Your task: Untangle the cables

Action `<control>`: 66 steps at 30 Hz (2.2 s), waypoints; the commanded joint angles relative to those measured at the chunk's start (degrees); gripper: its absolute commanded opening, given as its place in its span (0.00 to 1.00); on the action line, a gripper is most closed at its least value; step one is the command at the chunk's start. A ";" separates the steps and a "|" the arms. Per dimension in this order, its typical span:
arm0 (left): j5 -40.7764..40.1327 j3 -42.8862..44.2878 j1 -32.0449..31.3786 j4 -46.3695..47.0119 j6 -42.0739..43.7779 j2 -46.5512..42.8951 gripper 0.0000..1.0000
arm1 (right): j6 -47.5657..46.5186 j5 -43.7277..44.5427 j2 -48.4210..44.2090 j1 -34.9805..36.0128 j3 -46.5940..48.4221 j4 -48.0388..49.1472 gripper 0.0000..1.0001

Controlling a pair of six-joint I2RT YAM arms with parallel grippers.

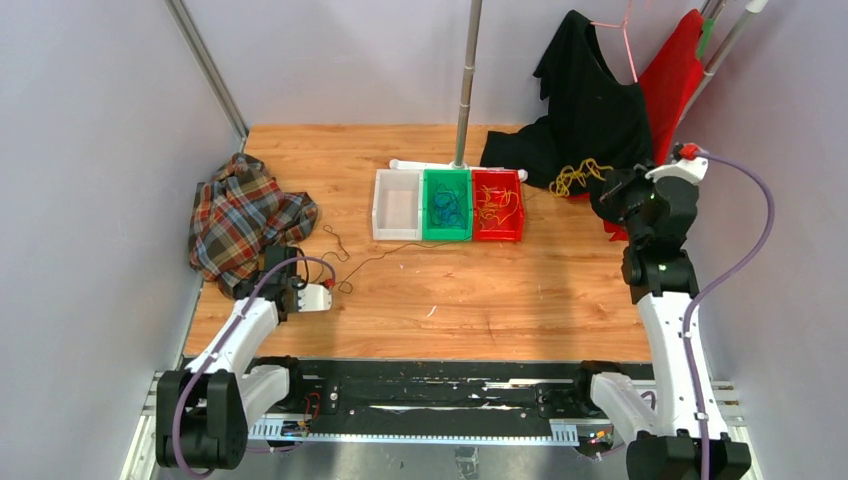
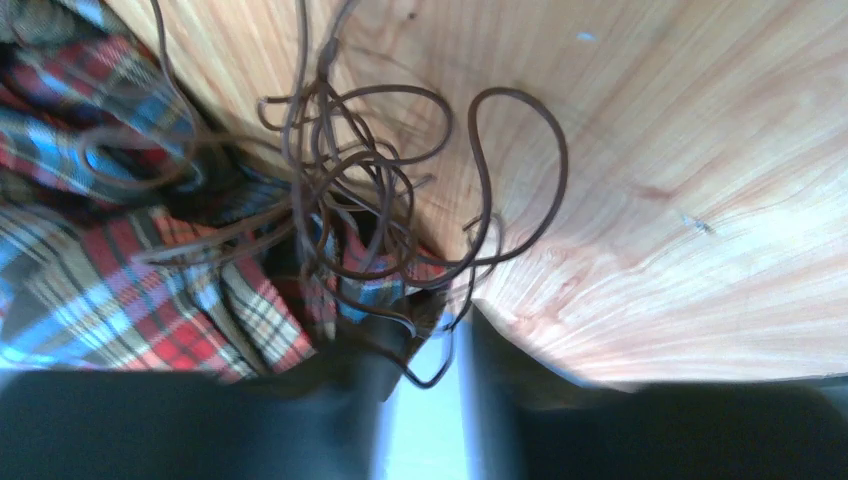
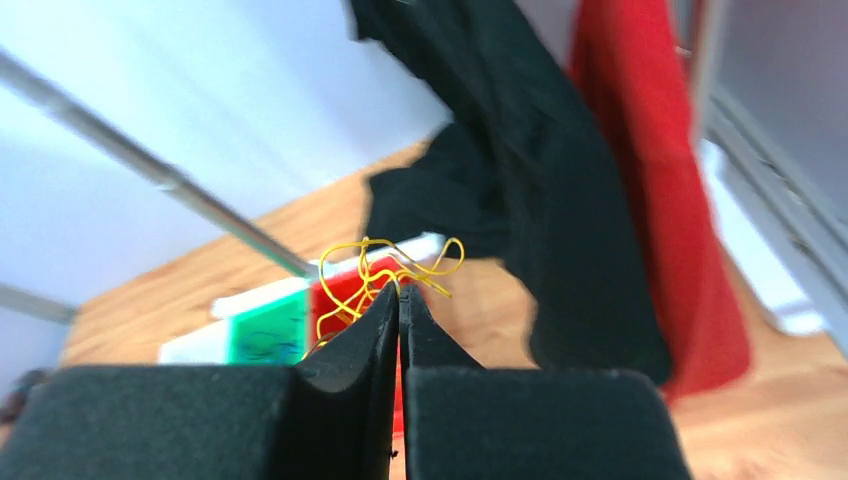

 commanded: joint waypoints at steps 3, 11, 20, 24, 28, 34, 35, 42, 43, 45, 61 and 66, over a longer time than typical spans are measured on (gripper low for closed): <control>11.73 5.20 0.12 -10.21 -5.57 -3.50 0.84 | 8.20 -24.16 1.63 -0.36 5.70 10.43 0.01; 35.02 23.69 0.12 -35.92 -10.69 -4.79 0.98 | 7.45 -29.17 4.34 11.81 8.59 14.47 0.01; 64.78 43.30 -0.58 -38.89 -27.59 0.58 0.98 | 9.10 -24.63 8.33 24.54 11.55 18.43 0.01; 78.46 51.58 -2.08 -39.10 -37.08 6.29 0.98 | 10.18 -22.54 11.32 31.18 13.35 20.62 0.01; 82.19 56.11 -5.62 -34.82 -45.25 9.47 0.98 | 11.43 -21.20 14.89 37.06 15.43 23.35 0.01; 85.20 50.14 -6.83 -13.77 -64.54 6.72 0.98 | 12.07 -20.21 19.74 43.69 19.85 25.51 0.01; 84.73 47.80 -6.90 -7.65 -70.86 5.37 0.98 | 12.43 -19.89 20.44 44.57 20.34 25.87 0.01; 77.18 29.67 -8.22 32.28 -104.32 -5.20 0.87 | 14.17 -18.65 23.98 48.34 22.94 28.25 0.01; 76.08 29.22 -8.23 32.21 -104.53 -5.50 0.84 | 14.43 -18.84 24.20 48.54 23.07 28.57 0.01; 74.26 28.49 -8.23 32.22 -103.19 -6.17 0.81 | 15.22 -19.27 24.58 48.98 23.26 28.98 0.01; 79.90 26.03 -9.81 29.24 -106.20 -5.19 0.01 | 14.78 -18.75 25.52 48.42 24.55 26.28 0.01; 75.41 28.48 -9.81 12.42 -92.31 -6.13 0.01 | 13.30 -17.95 22.77 43.36 23.65 23.19 0.01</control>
